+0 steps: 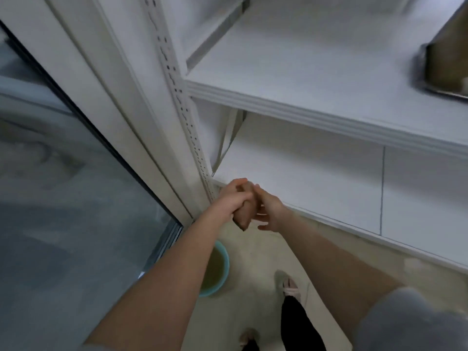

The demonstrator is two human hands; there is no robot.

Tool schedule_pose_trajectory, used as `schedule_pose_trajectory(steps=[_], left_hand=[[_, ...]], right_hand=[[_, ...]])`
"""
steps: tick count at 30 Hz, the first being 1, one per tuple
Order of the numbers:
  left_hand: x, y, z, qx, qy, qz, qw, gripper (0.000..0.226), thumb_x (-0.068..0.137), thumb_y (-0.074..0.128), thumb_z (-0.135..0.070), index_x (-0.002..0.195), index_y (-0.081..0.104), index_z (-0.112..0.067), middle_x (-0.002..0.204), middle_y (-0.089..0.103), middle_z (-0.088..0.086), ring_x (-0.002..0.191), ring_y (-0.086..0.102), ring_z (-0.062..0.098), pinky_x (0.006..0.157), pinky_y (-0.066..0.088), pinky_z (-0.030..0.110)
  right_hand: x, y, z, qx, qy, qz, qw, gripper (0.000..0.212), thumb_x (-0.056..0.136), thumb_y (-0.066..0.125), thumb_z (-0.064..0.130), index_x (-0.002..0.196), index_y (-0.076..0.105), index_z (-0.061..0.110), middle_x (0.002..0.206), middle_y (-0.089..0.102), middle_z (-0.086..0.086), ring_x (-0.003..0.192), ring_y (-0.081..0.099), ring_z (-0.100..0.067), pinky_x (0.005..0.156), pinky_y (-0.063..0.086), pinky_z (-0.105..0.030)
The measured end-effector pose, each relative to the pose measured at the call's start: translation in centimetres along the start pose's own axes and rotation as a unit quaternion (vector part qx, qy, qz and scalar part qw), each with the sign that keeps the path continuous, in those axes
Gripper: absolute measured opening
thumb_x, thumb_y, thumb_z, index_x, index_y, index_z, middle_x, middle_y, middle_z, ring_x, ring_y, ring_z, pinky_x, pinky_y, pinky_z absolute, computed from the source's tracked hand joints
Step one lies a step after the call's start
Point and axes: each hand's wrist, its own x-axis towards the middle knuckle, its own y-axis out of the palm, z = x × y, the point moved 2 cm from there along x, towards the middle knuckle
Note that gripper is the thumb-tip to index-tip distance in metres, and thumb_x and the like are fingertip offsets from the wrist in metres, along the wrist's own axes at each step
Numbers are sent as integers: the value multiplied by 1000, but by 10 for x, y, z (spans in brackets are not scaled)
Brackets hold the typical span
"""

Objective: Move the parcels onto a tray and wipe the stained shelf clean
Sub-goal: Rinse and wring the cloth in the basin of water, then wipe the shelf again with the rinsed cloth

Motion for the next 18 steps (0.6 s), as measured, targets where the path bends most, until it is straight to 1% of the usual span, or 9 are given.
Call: schedule_pose_trajectory(steps=[2, 4, 5, 7, 9, 12, 14, 16, 18], left_hand=[[-19, 14, -29, 13, 12, 23, 1000, 42, 85, 64, -17, 126, 56, -20, 110, 62, 4, 102, 60, 18, 95, 48, 29], [-35, 34, -59, 24, 28, 41, 998, 32, 90, 59, -21, 121, 61, -12, 94, 63, 5, 83, 58, 16, 77, 45, 25], [-41, 44, -71, 33, 42, 43, 998, 30, 93, 56, -21, 119, 63, -9, 93, 64, 7, 82, 57, 16, 75, 44, 25], [-56, 66, -96, 61, 78, 51, 994, 26, 93, 54, -15, 116, 65, -7, 104, 63, 7, 93, 55, 16, 81, 42, 25], [-76, 92, -119, 84, 106, 70, 988, 24, 91, 56, -10, 112, 66, -9, 103, 62, 4, 95, 55, 16, 74, 45, 24], [-104, 133, -156, 102, 133, 105, 980, 17, 89, 60, -11, 104, 63, -19, 95, 63, 5, 82, 58, 16, 62, 45, 24], [-120, 161, -179, 106, 160, 123, 974, 16, 89, 61, -11, 102, 60, -19, 92, 63, 5, 78, 58, 15, 62, 44, 24], [-135, 193, -201, 118, 189, 126, 967, 16, 87, 62, -9, 100, 61, -18, 95, 63, 7, 84, 59, 19, 64, 44, 24], [-151, 225, -220, 122, 212, 130, 961, 16, 86, 63, -10, 100, 63, -18, 97, 65, 8, 83, 59, 20, 61, 44, 24]], right_hand=[[-30, -18, 11, 16, -31, -30, 999, 50, 83, 62, 51, 115, 59, 13, 110, 65, -3, 95, 62, -22, 88, 45, -41], [-58, -44, 22, 62, -64, -64, 994, 43, 84, 65, 35, 116, 60, 7, 112, 66, -9, 96, 63, -24, 84, 51, -37], [-72, -55, 28, 82, -82, -76, 990, 35, 85, 64, 24, 114, 61, 4, 107, 66, -11, 91, 63, -24, 78, 54, -34], [-98, -83, 40, 108, -117, -97, 983, 26, 85, 58, 5, 109, 63, -3, 91, 64, -15, 75, 62, -25, 61, 52, -29], [-126, -113, 49, 126, -145, -117, 974, 25, 83, 52, -5, 106, 62, -3, 83, 61, -15, 68, 59, -25, 56, 48, -27], [-165, -158, 63, 152, -189, -138, 960, 17, 82, 53, -9, 91, 64, 1, 86, 63, -15, 75, 59, -26, 68, 49, -33], [-191, -190, 70, 165, -213, -148, 951, 15, 83, 56, -7, 80, 63, 5, 80, 64, -11, 72, 59, -22, 66, 50, -30], [-218, -224, 76, 179, -228, -172, 941, 9, 83, 61, -3, 84, 64, 6, 80, 64, -10, 72, 60, -21, 62, 51, -28], [-243, -257, 80, 192, -241, -196, 931, 7, 83, 64, 1, 89, 63, 5, 80, 64, -10, 71, 60, -20, 60, 50, -28]])
